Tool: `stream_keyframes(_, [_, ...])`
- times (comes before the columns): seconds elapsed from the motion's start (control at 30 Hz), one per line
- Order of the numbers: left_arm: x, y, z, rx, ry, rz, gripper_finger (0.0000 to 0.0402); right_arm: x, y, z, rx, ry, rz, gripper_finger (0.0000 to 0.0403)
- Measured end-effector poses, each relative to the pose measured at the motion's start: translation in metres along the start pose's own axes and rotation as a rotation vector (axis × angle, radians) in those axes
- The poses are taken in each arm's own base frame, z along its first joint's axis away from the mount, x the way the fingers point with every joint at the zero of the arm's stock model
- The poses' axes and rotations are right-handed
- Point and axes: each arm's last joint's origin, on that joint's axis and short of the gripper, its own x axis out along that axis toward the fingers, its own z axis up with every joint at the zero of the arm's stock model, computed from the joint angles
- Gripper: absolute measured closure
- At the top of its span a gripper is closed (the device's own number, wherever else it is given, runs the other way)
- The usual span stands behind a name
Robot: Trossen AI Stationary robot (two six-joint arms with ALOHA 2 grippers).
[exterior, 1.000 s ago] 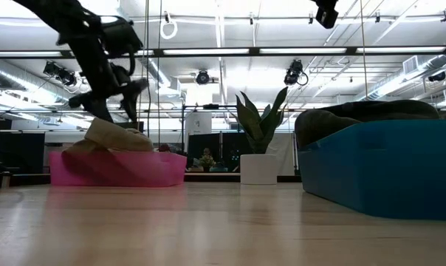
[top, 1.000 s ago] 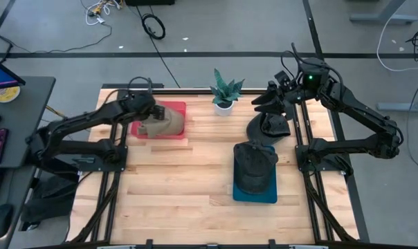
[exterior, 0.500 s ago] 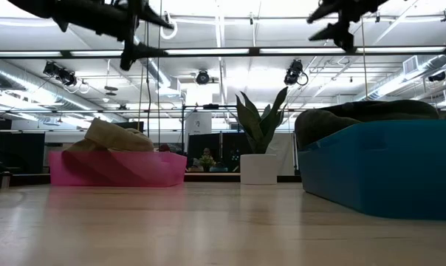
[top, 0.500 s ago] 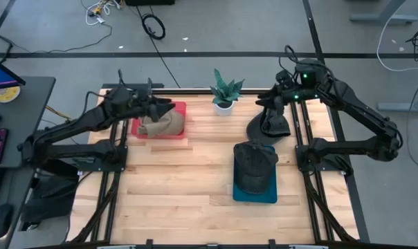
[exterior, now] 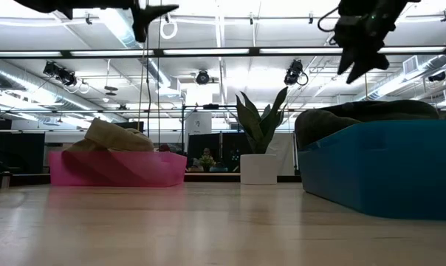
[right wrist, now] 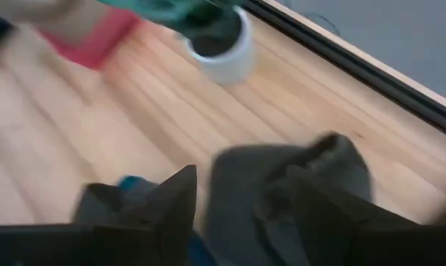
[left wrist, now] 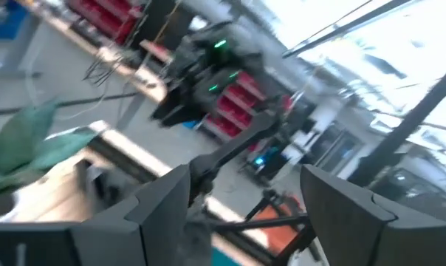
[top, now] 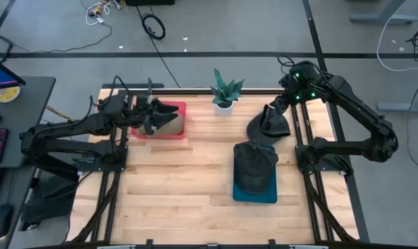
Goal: Pick & Place hat
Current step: Put the black cap into the blue bin
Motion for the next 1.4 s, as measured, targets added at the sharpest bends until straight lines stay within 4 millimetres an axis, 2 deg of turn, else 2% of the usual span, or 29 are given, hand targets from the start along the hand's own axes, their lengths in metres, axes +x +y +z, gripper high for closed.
stream_keyframes(0.2, [0.000, -0.009, 0.003, 0.001, -0.050, -0.064, 0.0142, 0.014, -0.022, 0.003, 0.049, 0.114, -0.152, 0.0182])
stream_keyframes(0.33, [0.000, -0.011, 0.002, 0.000, -0.053, -0.070, 0.0142, 0.027, -0.040, 0.005, 0.114, 0.223, -0.191, 0.0158])
stream_keyframes(0.63, [0.000, -0.011, 0.002, 0.001, -0.051, -0.068, 0.0142, 0.056, -0.069, 0.015, 0.178, 0.337, -0.228, 0.0101])
stream_keyframes(0.9, [0.000, -0.011, 0.002, 0.004, -0.052, -0.068, 0.0142, 0.077, -0.078, 0.008, 0.185, 0.345, -0.240, 0.0064])
stream_keyframes(1.07, [0.000, -0.011, 0.002, 0.024, -0.052, -0.067, 0.0142, 0.091, -0.082, 0.001, 0.203, 0.333, -0.244, 0.0064])
stream_keyframes(1.4, [0.000, -0.011, 0.002, 0.025, -0.052, -0.067, 0.0142, 0.100, -0.085, -0.002, 0.224, 0.352, -0.245, 0.0069])
